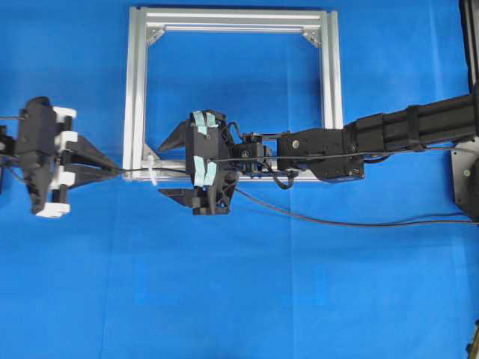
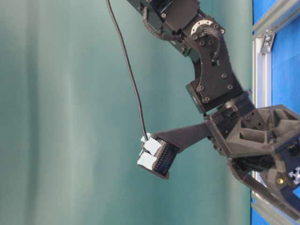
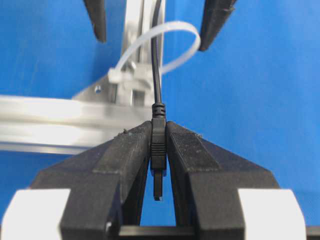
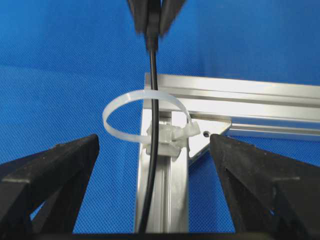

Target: Insert the wire through the string loop located on the left side.

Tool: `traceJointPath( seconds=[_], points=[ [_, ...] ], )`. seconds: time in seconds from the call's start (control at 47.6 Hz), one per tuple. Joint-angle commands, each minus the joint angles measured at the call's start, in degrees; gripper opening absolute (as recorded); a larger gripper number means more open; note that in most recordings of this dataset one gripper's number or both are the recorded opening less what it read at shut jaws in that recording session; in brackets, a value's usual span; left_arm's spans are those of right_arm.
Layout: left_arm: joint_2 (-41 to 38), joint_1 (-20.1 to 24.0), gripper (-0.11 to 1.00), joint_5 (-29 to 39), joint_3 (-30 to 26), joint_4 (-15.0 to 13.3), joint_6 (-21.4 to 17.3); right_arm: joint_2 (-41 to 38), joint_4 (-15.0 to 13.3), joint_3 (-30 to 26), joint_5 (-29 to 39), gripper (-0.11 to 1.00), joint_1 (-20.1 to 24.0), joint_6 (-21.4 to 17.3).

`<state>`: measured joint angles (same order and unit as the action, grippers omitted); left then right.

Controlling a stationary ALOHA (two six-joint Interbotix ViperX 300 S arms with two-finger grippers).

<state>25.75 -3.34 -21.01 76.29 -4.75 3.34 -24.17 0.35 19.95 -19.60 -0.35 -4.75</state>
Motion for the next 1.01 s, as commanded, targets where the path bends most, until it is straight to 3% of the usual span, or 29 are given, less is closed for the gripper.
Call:
traceJointPath(
  seconds=[0.0,0.189,0.441,0.694,0.988],
  points=[
    [6.59,-0.09,0.08,5.27,0.26,0.09,0.97,1.32,0.18,-0.79,-0.09,0.96,0.09,-0.09],
    [22.94,-0.09,0.08,14.94,2.2,0.09,3.43,1.32,0.18,-0.79,-0.09,0.96,0.09,0.0],
    [41.75,-0.09,0.08,30.76,-0.44,0.62,2.99,1.32,0.18,-0.79,-0.09,0.96,0.18,-0.09],
    [50.1,1.23,0.08,40.08,-3.87,2.9,0.62,1.32,0.18,-1.14,-0.18,0.96,0.09,-0.09],
    [50.71,1.85,0.08,41.57,-4.13,2.99,-1.76,1.32,0.18,-1.23,-0.18,0.96,0.09,0.0]
  ],
)
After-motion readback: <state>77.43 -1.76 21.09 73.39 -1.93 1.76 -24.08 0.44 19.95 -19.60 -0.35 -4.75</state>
